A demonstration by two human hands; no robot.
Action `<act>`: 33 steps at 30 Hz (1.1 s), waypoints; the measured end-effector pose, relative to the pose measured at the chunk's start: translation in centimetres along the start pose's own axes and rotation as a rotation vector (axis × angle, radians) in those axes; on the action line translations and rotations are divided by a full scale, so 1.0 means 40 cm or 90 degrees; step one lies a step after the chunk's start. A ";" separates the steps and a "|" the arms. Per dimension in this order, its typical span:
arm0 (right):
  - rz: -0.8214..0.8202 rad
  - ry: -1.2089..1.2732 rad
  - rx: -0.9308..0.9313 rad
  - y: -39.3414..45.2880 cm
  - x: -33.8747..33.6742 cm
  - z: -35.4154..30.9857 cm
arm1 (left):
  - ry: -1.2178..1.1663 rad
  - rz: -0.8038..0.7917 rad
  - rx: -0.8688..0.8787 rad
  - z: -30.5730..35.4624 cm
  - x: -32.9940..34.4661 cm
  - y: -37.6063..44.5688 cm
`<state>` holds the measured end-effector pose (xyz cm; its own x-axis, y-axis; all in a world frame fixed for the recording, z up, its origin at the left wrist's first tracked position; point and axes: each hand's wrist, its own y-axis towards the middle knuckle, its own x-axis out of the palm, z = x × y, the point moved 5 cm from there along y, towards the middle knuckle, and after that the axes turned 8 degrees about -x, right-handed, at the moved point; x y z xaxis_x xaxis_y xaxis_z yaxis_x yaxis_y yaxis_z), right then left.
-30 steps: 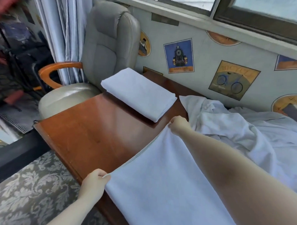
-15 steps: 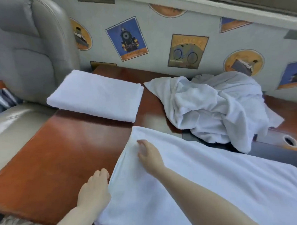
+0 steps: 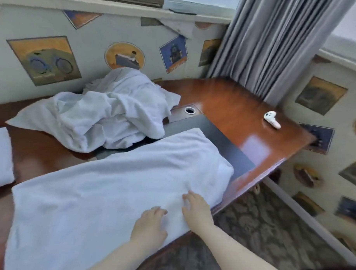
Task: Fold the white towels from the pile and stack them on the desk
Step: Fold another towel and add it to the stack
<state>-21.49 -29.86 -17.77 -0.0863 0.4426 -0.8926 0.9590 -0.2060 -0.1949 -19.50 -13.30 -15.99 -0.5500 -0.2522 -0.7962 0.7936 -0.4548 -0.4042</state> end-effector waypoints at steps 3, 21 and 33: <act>0.026 0.053 0.049 -0.029 -0.058 0.107 | -0.015 0.001 0.015 0.121 0.050 0.048; -0.057 0.525 0.243 0.196 -0.235 0.536 | -0.054 0.171 -0.080 0.532 0.211 0.305; -0.141 0.387 -0.078 0.400 -0.413 0.349 | -0.085 0.269 -0.210 0.496 0.114 0.362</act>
<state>-8.52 -52.65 -11.83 -0.1513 0.8845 -0.4414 0.9631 0.0314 -0.2673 -15.67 -37.97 -16.56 -0.1778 -0.4699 -0.8646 0.9799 -0.0039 -0.1993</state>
